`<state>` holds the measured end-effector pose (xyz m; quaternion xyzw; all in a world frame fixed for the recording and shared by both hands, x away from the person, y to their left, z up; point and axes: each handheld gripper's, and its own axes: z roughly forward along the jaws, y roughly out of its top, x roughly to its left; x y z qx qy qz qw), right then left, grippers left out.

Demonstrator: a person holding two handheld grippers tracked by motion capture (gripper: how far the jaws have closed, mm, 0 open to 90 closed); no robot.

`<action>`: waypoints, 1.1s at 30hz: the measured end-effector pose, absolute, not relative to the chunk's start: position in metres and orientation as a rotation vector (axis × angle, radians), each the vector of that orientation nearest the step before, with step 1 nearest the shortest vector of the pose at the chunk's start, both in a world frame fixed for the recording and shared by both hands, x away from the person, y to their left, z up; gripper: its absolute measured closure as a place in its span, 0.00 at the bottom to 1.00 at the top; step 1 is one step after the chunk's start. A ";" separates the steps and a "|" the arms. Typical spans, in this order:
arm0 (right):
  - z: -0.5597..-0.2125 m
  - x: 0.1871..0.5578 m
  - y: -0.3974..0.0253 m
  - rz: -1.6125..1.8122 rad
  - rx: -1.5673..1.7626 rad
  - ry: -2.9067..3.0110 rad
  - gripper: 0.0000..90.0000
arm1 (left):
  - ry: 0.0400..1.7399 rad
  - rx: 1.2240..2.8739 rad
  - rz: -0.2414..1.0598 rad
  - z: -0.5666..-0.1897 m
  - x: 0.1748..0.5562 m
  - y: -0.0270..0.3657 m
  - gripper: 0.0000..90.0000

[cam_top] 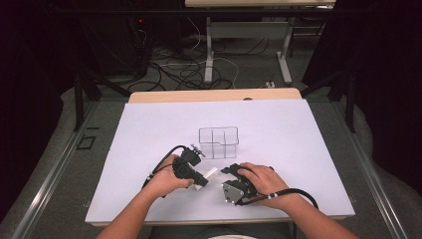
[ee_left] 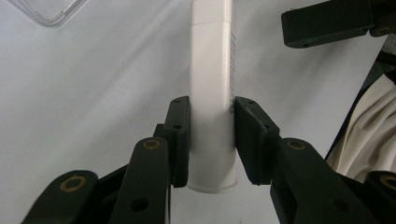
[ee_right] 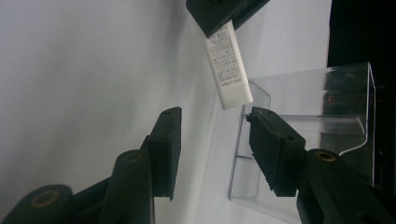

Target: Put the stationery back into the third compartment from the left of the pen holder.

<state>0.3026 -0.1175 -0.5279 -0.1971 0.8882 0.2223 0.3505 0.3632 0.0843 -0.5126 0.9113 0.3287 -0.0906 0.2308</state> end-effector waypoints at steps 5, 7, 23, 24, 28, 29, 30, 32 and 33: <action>-0.526 0.302 -0.115 0.532 -0.572 2.300 0.62 | 0.895 2.520 -0.254 -0.511 0.365 0.082 0.75; -0.528 0.301 -0.115 0.551 -0.576 2.277 0.62 | 0.899 2.527 -0.262 -0.511 0.365 0.081 0.75; -0.531 0.297 -0.106 0.475 -0.717 2.211 0.63 | 0.900 2.553 -0.313 -0.513 0.368 0.068 0.75; -0.531 0.297 -0.106 0.470 -0.721 2.204 0.63 | 0.901 2.552 -0.312 -0.513 0.368 0.066 0.75; -0.535 0.296 -0.105 0.445 -0.720 2.209 0.64 | 0.876 2.564 -0.327 -0.511 0.368 0.060 0.75; -0.535 0.296 -0.104 0.443 -0.732 2.201 0.64 | 0.891 2.551 -0.331 -0.511 0.367 0.058 0.75; -0.535 0.296 -0.104 0.437 -0.733 2.198 0.65 | 0.878 2.560 -0.336 -0.511 0.367 0.057 0.75; -0.537 0.295 -0.104 0.415 -0.720 2.216 0.66 | 0.880 2.557 -0.340 -0.510 0.367 0.055 0.75; -0.537 0.295 -0.104 0.415 -0.720 2.213 0.67 | 0.893 2.550 -0.342 -0.510 0.366 0.053 0.75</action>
